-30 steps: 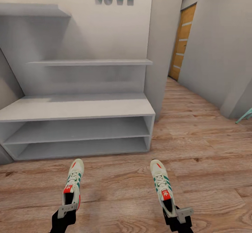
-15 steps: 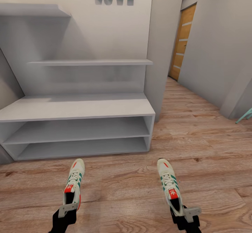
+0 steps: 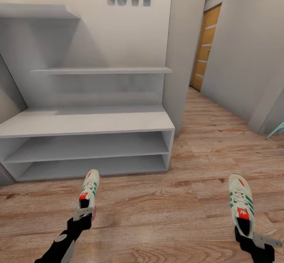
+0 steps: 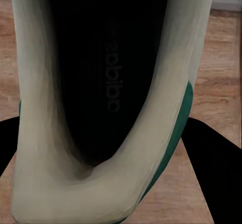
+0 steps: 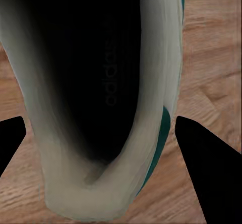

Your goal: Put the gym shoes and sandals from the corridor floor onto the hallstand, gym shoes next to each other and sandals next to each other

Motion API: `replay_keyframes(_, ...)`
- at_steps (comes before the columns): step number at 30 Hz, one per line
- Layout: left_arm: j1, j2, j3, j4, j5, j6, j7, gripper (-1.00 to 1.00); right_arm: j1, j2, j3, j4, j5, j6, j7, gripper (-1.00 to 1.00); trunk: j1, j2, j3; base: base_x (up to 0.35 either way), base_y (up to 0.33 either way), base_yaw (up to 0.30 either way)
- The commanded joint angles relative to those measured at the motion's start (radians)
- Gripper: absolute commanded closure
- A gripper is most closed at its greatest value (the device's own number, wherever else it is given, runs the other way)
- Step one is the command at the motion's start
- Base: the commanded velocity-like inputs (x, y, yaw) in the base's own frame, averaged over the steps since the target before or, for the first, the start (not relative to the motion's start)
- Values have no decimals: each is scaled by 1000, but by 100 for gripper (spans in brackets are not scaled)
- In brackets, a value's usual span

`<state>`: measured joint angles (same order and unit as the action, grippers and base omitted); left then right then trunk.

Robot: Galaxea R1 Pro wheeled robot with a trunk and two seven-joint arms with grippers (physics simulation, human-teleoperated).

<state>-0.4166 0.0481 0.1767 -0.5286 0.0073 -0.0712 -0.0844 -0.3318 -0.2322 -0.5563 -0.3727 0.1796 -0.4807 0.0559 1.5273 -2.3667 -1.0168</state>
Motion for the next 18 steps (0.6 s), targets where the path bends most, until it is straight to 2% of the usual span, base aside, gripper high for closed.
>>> replay_keyframes(1,-36,0,6,0,0,51,-9,100,-1,-14,-25,-11,10,18,7,100,0,0,-1,0,0,0)
replay_keyframes(2,-54,0,6,0,0,75,-10,100,-1,-22,-32,-16,10,30,7,100,0,0,-1,0,0,0)
replay_keyframes(5,-173,-2,-4,-1,-3,196,-15,100,-1,-81,-53,-50,10,129,7,100,0,0,-1,0,0,0)
replay_keyframes(7,-244,-4,-31,1,-5,273,-17,100,-1,-112,-58,-70,10,188,9,100,0,0,-1,0,0,0)
replay_keyframes(8,-260,-4,-40,1,-5,291,-17,100,-1,-119,-59,-73,10,199,9,100,0,0,-1,0,0,0)
replay_keyframes(9,-302,-6,-67,2,-5,349,-18,100,-1,-132,-61,-80,9,220,9,100,0,0,-1,0,0,0)
replay_keyframes(12,-348,-7,-93,2,-6,412,-12,100,-1,-140,-62,-93,9,234,9,100,0,0,-1,0,0,0)
replay_keyframes(18,-431,-8,-110,16,-2,481,-4,100,-1,-143,-61,-124,9,245,10,100,0,0,-1,0,0,0)
